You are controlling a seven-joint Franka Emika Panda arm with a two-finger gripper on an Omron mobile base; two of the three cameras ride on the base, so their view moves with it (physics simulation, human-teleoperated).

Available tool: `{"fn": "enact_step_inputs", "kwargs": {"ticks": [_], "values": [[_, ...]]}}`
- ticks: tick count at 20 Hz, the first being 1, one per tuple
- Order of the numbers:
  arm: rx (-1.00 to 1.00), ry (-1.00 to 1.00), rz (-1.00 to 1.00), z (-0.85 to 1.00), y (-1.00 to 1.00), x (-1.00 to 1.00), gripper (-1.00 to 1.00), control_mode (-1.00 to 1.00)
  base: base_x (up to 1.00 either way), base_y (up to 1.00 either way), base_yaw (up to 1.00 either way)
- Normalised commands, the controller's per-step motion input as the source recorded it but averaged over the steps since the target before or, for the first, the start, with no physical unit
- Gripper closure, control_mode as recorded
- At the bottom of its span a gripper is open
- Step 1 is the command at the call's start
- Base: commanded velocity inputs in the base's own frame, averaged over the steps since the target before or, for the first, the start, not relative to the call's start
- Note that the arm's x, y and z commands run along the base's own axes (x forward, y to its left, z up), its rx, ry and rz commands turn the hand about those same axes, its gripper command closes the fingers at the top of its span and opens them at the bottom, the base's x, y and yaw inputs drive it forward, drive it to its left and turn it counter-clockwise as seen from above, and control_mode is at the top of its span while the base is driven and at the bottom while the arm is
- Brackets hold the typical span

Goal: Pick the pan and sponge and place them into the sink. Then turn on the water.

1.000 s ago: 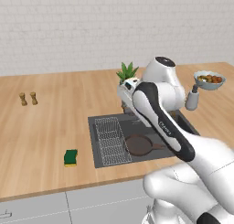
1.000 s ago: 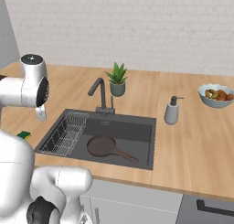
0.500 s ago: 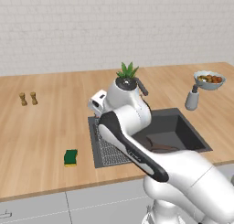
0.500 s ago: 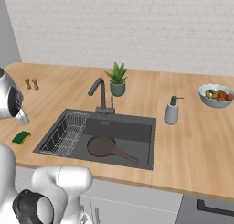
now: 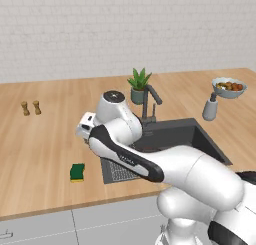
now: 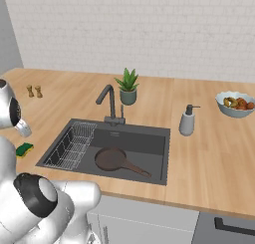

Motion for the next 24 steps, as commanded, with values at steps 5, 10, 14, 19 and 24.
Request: {"fn": "enact_step_inputs", "kwargs": {"ticks": [5,10,14,19,24], "values": [[-0.11,0.05,0.20,-0.51,0.51,0.11,-1.00,-1.00,0.00,0.00,0.00],[-0.11,0.02,0.13,-0.56,0.31,0.13,-1.00,-1.00,0.00,0.00,0.00],[-0.03,0.03,0.19,-0.49,0.05,0.33,-1.00,-1.00,0.00,0.00,0.00],[-0.01,0.00,0.18,-0.48,0.03,0.29,-1.00,-1.00,0.00,0.00,0.00],[-0.02,0.00,0.09,-0.42,0.21,0.12,-1.00,-1.00,0.00,0.00,0.00]]}}
